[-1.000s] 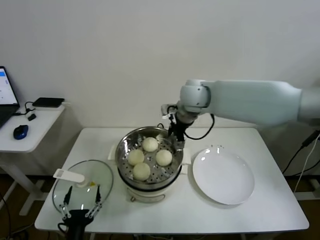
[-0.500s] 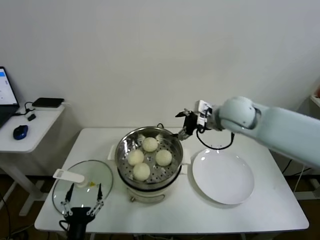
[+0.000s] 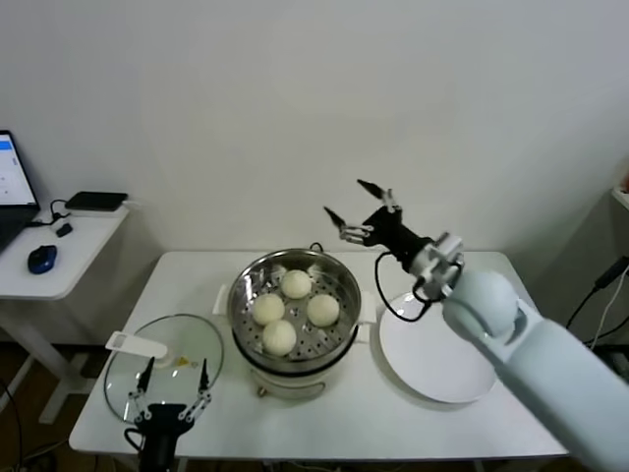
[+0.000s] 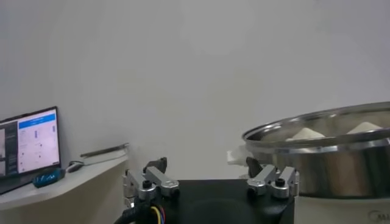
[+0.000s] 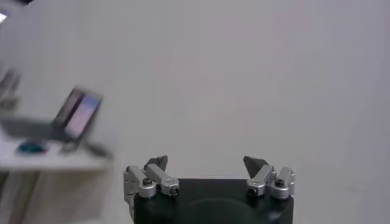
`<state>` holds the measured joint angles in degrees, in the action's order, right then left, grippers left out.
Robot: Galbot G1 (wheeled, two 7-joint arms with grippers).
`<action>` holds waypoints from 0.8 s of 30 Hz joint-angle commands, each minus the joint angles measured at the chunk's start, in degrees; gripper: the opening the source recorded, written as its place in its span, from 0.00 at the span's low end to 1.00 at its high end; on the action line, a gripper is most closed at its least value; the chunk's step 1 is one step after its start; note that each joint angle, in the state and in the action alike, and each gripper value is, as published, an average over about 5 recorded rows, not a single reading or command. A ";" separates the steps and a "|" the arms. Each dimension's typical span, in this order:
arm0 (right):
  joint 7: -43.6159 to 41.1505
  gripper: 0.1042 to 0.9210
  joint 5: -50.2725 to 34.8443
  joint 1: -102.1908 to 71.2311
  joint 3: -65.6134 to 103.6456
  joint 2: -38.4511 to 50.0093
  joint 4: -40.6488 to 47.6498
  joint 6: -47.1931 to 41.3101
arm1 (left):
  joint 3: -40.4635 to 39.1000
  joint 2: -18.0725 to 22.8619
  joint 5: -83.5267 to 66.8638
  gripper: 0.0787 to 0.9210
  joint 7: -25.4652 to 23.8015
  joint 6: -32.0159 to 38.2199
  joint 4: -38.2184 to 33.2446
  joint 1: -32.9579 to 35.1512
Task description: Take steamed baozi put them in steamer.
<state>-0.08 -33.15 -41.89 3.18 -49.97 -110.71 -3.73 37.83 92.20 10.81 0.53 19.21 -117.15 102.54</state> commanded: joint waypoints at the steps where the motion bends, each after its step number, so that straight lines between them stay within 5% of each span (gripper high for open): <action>1: 4.23 0.88 12.09 -45.61 30.50 -22.37 -4.27 18.26 | 0.06 2.80 0.34 0.88 -0.10 0.17 0.48 -0.32; 24: 5.33 0.88 19.75 -48.79 26.30 -29.56 -3.75 22.19 | 0.23 2.80 -0.75 0.88 0.06 0.14 0.42 -0.62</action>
<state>4.75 -16.35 -86.05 27.62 -75.65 -114.08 15.79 38.11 92.20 10.30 0.56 19.45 -116.68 101.99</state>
